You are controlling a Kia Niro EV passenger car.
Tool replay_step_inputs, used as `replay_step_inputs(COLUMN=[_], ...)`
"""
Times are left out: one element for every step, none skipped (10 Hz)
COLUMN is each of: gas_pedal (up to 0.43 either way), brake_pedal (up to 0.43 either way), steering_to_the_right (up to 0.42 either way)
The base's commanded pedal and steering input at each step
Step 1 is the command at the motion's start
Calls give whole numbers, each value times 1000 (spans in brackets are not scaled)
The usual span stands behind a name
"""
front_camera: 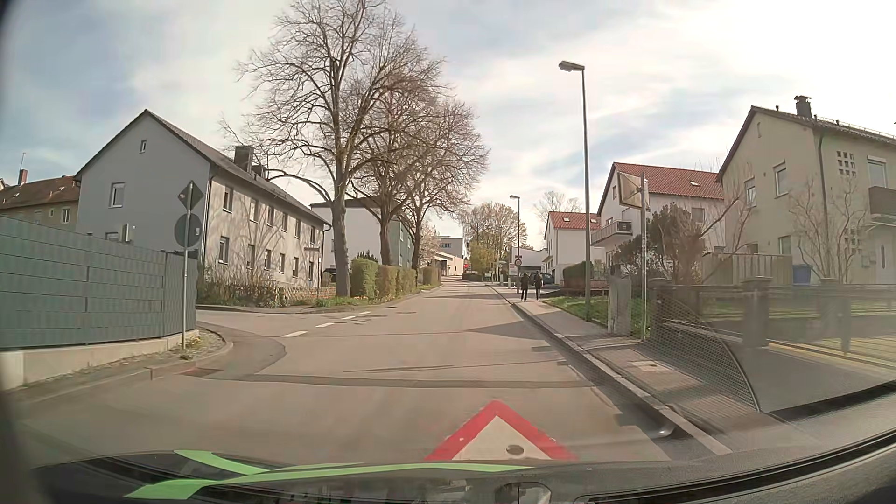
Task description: Follow the waypoints while adhering to traffic rules and regulations
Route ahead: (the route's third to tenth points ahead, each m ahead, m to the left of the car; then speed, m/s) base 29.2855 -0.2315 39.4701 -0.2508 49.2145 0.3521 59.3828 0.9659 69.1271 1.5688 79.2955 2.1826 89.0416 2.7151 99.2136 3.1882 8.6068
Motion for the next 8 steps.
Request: replay_step_inputs(gas_pedal=[130,130,130,130,130,118,110,110], brake_pedal=[0,0,0,0,0,0,0,0], steering_to_the_right=[-3,-3,-2,-2,-2,-1,-2,-2])
